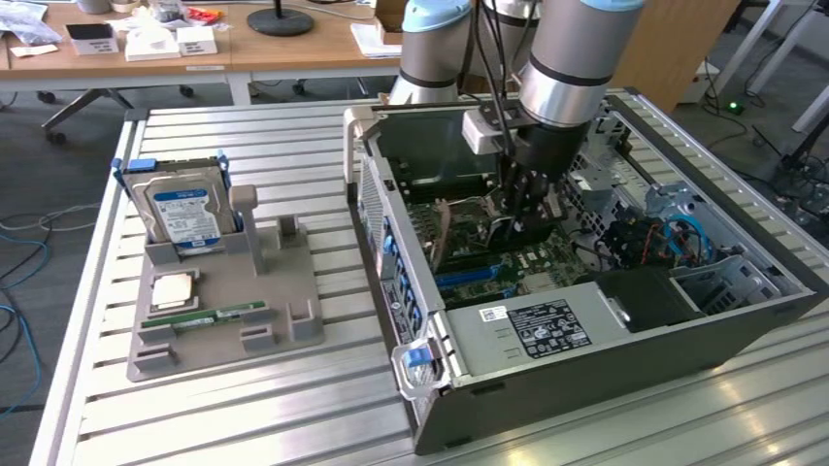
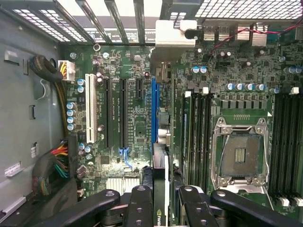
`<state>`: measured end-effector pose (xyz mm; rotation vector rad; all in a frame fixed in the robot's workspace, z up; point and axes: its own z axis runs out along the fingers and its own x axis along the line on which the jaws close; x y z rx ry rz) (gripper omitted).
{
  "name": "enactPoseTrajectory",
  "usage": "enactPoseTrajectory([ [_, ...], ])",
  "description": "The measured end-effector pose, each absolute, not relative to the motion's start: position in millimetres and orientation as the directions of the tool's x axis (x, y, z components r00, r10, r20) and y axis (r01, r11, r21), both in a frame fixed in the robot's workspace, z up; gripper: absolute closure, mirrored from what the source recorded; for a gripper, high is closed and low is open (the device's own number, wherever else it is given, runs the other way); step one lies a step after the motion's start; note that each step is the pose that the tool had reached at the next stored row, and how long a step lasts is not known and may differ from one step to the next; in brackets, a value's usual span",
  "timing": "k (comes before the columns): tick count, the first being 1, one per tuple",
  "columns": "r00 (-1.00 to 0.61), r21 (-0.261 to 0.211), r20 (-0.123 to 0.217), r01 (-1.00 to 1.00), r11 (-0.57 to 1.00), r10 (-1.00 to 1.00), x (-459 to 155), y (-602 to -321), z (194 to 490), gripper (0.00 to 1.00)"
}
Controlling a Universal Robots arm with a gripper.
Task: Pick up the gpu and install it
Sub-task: 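Insert the gpu into the slot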
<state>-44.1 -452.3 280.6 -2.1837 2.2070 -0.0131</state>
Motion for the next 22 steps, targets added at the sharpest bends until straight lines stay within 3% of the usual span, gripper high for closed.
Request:
enactPoseTrajectory([
  [22,-0.010,-0.032,-0.020,-0.999,0.011,-1.000,-51.8,-455.8,277.5,0.74],
])
